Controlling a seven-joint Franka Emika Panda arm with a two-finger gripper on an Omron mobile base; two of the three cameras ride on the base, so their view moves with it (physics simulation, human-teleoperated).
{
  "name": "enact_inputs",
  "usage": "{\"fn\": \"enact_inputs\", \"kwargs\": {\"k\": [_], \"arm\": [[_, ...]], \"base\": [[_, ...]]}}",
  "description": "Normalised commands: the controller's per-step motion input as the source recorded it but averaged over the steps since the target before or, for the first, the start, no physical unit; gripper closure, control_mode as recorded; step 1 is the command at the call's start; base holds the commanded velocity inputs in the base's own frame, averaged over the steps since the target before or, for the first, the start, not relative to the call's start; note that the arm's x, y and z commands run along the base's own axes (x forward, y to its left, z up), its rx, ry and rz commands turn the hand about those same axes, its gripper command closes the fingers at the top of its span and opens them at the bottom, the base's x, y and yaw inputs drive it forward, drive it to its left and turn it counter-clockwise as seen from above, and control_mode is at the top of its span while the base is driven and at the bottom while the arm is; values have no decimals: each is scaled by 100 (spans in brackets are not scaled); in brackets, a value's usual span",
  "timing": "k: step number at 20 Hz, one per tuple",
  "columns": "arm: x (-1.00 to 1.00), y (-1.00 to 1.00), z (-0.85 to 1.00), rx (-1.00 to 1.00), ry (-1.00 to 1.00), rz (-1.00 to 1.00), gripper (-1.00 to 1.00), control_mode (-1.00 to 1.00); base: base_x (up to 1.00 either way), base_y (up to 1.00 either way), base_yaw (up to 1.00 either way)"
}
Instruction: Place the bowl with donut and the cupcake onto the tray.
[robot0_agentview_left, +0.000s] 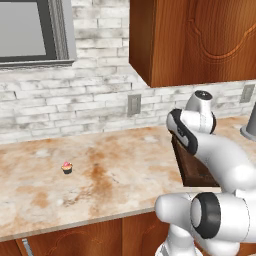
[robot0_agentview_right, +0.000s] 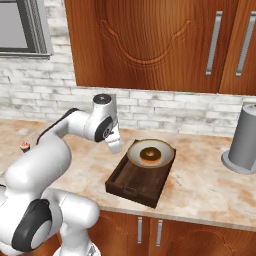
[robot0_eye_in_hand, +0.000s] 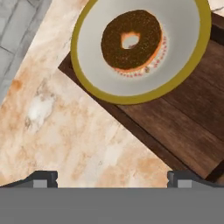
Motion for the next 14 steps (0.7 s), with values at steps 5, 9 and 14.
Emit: {"fn": "enact_inputs", "kwargs": {"k": [5,9,14], "arm": [[-18,45,0,-5,1,16,-100,-100],[0,43,0,0,4,17,-100,-100],[0,45,2,0,7,17,-100,-100]], "base": [[0,0,0],[0,0,0],[0,0,0]]}}
